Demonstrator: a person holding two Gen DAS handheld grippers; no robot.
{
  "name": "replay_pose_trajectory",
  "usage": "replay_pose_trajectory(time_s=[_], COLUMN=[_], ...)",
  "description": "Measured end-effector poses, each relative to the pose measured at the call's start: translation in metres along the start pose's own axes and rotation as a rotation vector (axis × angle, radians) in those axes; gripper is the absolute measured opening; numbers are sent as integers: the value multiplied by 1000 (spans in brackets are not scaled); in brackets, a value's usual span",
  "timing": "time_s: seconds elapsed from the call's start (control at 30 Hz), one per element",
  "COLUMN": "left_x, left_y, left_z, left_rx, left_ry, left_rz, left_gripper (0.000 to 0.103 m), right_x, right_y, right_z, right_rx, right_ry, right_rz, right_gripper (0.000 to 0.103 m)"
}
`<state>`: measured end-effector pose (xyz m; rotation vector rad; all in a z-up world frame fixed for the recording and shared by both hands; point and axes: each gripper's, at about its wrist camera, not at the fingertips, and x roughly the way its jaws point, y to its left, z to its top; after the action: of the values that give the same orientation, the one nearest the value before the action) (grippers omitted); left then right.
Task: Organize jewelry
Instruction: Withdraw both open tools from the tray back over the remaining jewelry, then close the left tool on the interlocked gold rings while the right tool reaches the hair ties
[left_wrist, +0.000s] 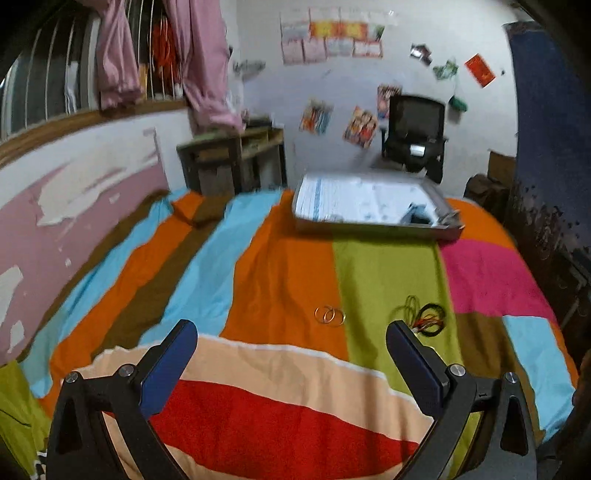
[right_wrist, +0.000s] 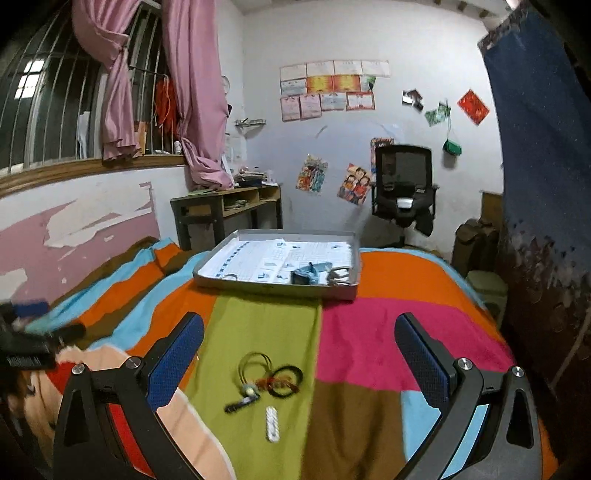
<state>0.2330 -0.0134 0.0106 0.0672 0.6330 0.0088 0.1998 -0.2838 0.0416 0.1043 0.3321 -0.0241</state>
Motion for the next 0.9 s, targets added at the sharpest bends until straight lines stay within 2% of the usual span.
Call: replay_pose_trajectory(time_s=[0.17, 0.33, 0.43, 0.5, 0.57, 0.63, 0.77, 0.9], left_x=[53, 95, 124, 138, 151, 161, 180, 196], left_y=[-2, -7, -7, -8, -10, -11, -19, -20], left_z=[2, 1, -2, -5, -10, -13, -19, -16], left_rx=[32, 73, 70, 67, 71, 84, 132, 117], left_ry=[122, 115, 141, 152, 173, 186, 215, 242], left_rz=[-29, -112, -162, -187, -213, -234, -282, -310], left_gripper=[103, 103, 103, 103, 100, 89, 75, 64], right_x=[54, 107, 128, 138, 148, 160, 177, 188], right_y=[12, 22, 23, 24, 23, 25, 34, 48], right_z=[1, -8, -21, -35, -46, -60, -79, -97], right_rx=[-18, -48, -39, -41, -55, -63, -109, -146], right_ry=[39, 118, 158, 190, 228, 283, 358, 416], right_rz=[45, 98, 139, 165, 185, 224, 280, 328], right_gripper=[102, 101, 99, 93, 81, 73, 55, 48])
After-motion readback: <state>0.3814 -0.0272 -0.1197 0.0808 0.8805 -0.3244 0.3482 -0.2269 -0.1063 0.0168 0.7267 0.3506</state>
